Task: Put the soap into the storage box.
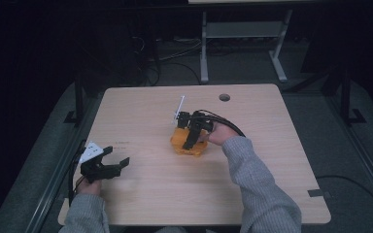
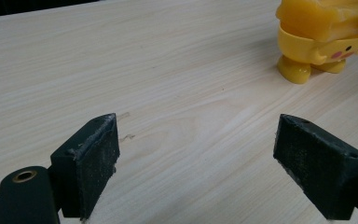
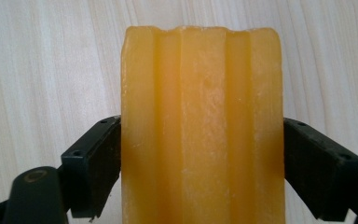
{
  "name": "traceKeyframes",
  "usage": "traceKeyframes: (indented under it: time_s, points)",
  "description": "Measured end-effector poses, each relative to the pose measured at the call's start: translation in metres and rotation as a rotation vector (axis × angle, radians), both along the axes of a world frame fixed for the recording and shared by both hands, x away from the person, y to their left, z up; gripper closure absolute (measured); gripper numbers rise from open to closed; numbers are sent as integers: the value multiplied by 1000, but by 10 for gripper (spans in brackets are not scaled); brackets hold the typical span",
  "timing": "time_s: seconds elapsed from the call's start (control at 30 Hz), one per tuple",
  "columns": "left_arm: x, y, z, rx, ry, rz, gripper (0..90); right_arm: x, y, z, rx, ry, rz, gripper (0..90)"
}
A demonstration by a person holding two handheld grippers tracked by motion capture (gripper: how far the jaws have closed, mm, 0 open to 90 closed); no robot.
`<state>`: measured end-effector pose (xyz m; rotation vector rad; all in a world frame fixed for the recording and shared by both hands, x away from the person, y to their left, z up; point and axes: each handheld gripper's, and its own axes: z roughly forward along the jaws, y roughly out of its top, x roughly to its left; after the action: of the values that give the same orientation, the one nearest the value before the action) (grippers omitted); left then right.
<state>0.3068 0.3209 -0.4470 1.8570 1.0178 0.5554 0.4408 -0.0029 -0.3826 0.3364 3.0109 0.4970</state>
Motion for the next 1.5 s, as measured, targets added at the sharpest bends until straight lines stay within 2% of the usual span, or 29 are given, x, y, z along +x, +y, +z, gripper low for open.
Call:
traceKeyframes:
  time_s: [0.6,0.93,1.5]
  points:
    - [0,-1,0,1,0,1,138,-7,-11,5,45,-20,-35,163]
    - [0,-1,0,7,2,-2,138,-11,-19,13,60,-49,-50,167]
    - [0,-1,0,7,4,-1,138,-15,-35,18,92,-54,-83,168]
